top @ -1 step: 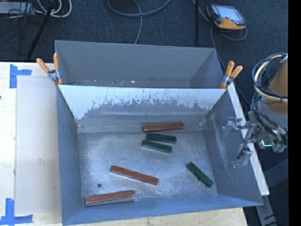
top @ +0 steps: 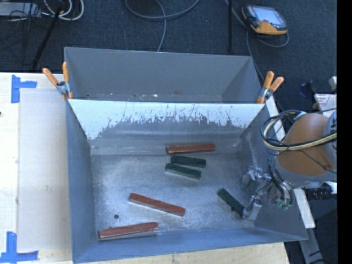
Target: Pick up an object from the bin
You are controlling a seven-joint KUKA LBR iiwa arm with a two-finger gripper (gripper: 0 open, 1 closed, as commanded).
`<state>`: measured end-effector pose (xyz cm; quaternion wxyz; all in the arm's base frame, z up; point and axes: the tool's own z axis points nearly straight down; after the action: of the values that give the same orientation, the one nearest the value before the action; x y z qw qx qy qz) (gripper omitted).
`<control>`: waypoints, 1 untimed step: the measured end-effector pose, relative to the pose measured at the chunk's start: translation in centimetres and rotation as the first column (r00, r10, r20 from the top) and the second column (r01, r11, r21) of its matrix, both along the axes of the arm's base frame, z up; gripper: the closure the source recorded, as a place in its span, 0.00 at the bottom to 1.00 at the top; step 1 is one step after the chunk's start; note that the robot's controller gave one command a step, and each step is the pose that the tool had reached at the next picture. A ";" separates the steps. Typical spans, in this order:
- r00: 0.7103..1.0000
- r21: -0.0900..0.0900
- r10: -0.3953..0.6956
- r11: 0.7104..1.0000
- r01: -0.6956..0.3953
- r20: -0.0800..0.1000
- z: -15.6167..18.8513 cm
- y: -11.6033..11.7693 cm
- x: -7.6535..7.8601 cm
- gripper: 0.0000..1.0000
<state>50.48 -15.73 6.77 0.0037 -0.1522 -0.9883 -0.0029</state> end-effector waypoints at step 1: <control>0.992 -0.006 -0.126 0.992 0.126 0.004 3.2 2.2 -2.2 0.00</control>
Offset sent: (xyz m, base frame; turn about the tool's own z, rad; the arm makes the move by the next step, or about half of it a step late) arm -0.0218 0.0216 0.0323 0.1269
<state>48.30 -13.51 9.99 0.0010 -0.2140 -0.9768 -0.0005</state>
